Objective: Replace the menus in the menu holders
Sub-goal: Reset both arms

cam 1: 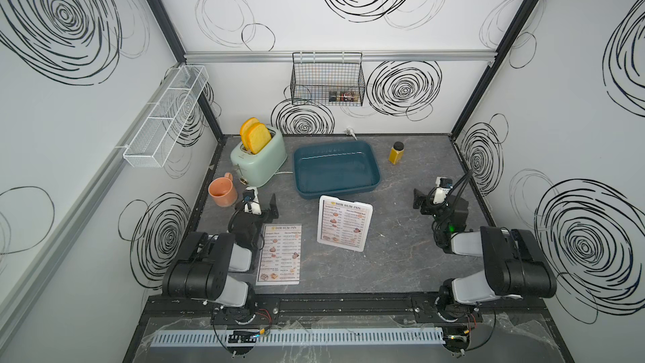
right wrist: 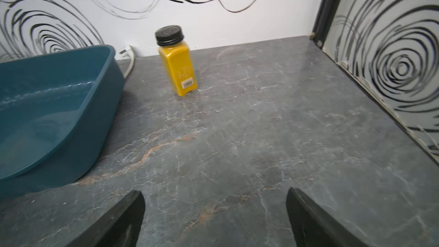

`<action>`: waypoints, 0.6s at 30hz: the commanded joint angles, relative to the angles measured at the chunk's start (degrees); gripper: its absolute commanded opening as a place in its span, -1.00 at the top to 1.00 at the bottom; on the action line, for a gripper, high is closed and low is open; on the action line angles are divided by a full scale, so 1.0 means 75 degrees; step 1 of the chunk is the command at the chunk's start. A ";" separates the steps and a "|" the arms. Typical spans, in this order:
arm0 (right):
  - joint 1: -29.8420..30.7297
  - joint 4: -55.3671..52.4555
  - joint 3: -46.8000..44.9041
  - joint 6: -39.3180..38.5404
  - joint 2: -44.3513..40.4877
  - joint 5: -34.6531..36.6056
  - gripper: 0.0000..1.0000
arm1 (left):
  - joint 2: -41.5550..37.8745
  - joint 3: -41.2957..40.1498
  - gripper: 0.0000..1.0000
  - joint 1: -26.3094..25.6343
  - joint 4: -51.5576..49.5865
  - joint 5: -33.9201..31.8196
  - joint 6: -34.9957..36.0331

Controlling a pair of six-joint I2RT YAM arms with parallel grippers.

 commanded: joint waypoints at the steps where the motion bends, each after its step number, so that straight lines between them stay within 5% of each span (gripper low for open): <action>1: 0.0058 0.0507 0.0095 -0.0136 -0.0076 0.0046 -0.95 | 0.0012 0.0398 -0.92 -0.0477 0.0807 -0.1136 0.0426; 6: 0.0127 0.0392 0.0173 -0.0079 -0.0061 0.0305 -0.95 | 0.0024 0.0262 -0.92 -0.0878 0.1071 -0.1832 0.0631; 9: 0.0140 0.0361 0.0201 -0.0095 -0.0035 0.0321 -0.95 | -0.0032 0.0664 -0.92 -0.0374 0.0113 -0.0871 0.0338; 18: 0.0184 0.0324 0.0184 -0.0099 -0.0080 0.0426 -0.95 | -0.0003 0.0376 -0.92 -0.0420 0.0808 -0.0676 0.0476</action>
